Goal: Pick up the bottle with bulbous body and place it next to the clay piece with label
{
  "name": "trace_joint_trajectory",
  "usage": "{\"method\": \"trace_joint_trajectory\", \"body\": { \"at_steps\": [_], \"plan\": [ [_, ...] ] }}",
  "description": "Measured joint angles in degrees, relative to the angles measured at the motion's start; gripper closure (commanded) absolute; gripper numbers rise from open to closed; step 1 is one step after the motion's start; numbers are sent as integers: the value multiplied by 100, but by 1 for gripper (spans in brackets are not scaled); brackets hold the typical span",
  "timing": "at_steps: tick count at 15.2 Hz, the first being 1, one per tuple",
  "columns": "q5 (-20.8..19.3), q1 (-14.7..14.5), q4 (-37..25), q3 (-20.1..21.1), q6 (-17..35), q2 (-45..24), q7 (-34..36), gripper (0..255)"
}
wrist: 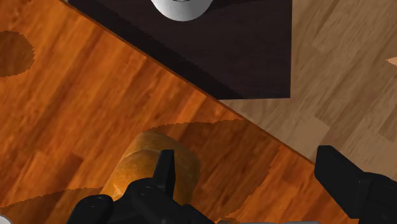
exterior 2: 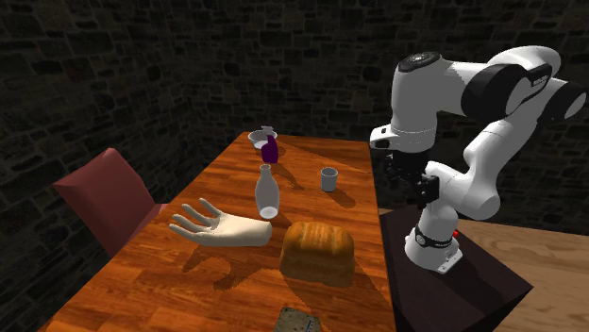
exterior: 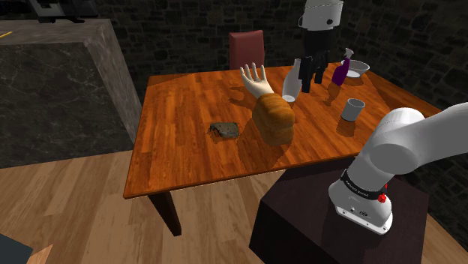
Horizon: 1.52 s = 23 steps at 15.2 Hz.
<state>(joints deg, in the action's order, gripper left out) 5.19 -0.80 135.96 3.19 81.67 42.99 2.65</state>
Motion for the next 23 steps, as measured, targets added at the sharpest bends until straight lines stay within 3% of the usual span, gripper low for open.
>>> {"method": "trace_joint_trajectory", "body": {
  "at_steps": [10,16,23],
  "plan": [
    [-707,389,-213,-768,755,-852,-887,0],
    [-1021,609,-592,-1266,1297,-1638,-1460,0],
    [-1119,812,-1415,-1806,1791,-2780,-2144,0]
  ]
}}
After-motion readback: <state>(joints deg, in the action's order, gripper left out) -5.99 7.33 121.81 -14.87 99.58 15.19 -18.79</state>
